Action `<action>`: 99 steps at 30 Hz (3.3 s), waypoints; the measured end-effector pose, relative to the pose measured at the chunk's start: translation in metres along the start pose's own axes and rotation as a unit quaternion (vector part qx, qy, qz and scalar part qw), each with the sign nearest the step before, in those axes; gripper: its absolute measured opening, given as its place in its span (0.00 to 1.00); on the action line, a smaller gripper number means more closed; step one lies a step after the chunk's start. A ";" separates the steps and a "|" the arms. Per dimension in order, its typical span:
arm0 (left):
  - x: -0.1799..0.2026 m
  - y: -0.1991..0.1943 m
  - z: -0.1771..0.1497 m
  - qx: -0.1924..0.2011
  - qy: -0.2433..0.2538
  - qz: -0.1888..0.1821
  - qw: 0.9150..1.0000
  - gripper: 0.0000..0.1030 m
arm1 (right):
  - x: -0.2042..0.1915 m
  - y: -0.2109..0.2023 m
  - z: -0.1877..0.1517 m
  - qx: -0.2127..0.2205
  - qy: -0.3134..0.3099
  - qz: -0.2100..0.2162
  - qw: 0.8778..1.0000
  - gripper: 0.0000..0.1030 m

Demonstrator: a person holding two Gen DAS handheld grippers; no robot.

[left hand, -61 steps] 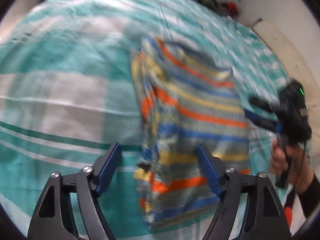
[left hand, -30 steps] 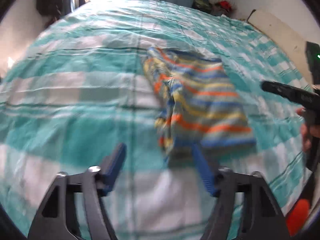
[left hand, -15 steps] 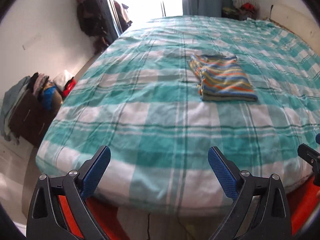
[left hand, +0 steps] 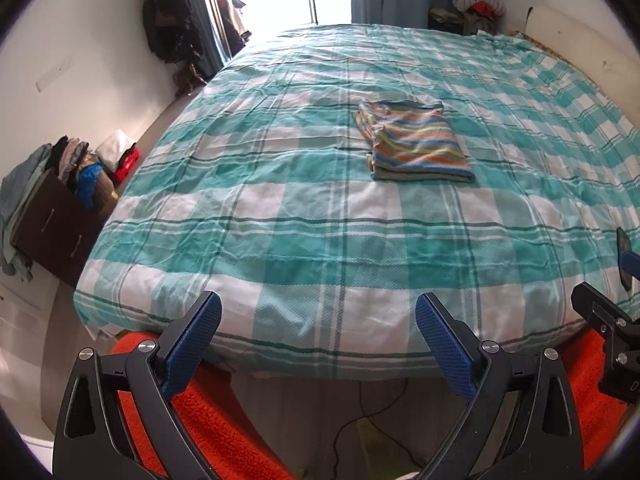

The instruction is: Fold small clothes

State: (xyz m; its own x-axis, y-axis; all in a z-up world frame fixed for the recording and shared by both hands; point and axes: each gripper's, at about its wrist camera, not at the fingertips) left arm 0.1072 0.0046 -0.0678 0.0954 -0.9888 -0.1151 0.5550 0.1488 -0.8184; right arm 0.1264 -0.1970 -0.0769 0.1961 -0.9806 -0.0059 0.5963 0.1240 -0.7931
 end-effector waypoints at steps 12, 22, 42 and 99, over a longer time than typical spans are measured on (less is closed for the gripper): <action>0.008 -0.020 -0.001 0.026 0.024 0.017 0.999 0.96 | -0.016 -0.026 0.000 0.010 -0.011 -0.015 1.000 1.00; 0.009 -0.017 -0.004 0.021 0.022 0.012 0.999 0.99 | -0.014 -0.027 -0.005 0.007 -0.008 -0.011 1.000 1.00; 0.004 -0.056 0.018 0.109 0.011 -0.010 0.994 1.00 | -0.017 -0.042 0.005 0.018 -0.014 -0.025 0.999 1.00; 0.018 -0.035 0.003 0.015 0.036 -0.011 0.999 1.00 | -0.018 -0.040 0.006 0.008 -0.006 -0.038 0.999 1.00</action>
State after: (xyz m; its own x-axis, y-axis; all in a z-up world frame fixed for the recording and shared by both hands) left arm 0.0922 -0.0183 -0.0389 0.0239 -0.9900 -0.1391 0.5802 0.1271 -0.8045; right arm 0.1034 -0.1830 -0.0410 0.1583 -0.9854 0.0620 0.6224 0.0509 -0.7810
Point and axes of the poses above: each gripper's, at about its wrist camera, not at the fingertips, and y roughly the way its jaws point, x to its right, z to its top, and after that the axes turned 1 degree about -x, right-handed
